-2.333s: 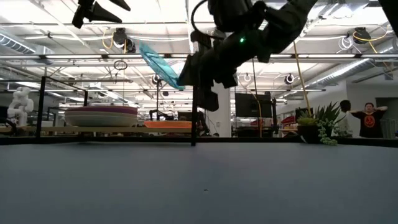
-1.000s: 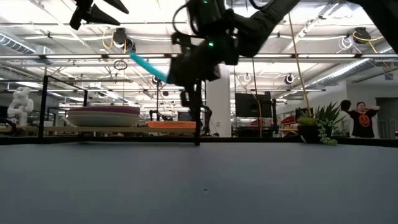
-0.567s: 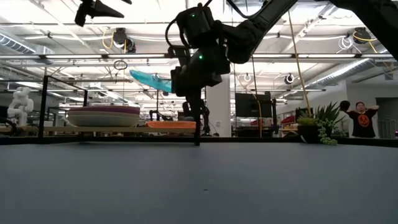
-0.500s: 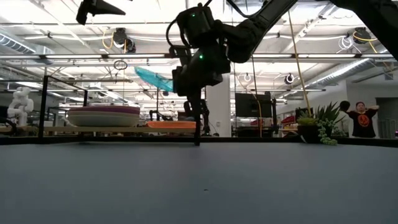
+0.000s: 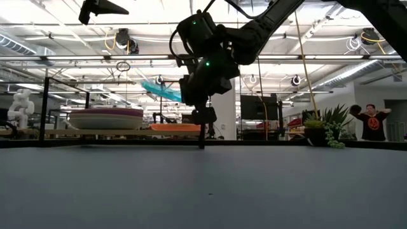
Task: Place and stack plates onto a shelf
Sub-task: Stack the blue plate on top of the green plate on the shelf
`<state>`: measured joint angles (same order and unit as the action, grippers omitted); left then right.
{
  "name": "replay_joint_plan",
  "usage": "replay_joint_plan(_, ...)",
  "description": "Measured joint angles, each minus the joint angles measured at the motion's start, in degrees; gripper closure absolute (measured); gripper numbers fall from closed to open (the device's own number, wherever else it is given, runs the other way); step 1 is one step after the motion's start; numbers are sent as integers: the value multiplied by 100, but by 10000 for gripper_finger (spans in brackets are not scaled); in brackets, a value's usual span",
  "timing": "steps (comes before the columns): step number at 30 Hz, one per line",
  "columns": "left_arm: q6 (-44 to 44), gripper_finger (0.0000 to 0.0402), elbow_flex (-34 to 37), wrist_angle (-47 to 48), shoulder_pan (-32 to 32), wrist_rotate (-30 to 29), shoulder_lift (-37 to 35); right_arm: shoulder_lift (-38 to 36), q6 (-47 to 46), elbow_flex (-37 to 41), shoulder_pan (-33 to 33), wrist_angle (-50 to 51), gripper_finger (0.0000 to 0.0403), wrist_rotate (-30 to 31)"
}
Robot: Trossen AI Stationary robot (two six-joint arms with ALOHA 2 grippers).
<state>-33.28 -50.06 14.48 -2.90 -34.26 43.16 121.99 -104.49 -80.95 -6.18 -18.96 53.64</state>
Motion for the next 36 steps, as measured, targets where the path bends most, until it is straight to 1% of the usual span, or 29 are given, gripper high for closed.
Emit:
replay_joint_plan(7, -9, 195, 0, -7, 0, 0, 0, 0, -48, 0, -34, 46, 403, -163)
replay_joint_plan(19, -131, 195, 0, -9, 0, -2, 0, 0, -198, 0, -99, 48, 400, -155)
replay_joint_plan(36, -176, 195, 0, 36, 0, -2, 0, 0, -288, 0, -128, 42, 337, -93)
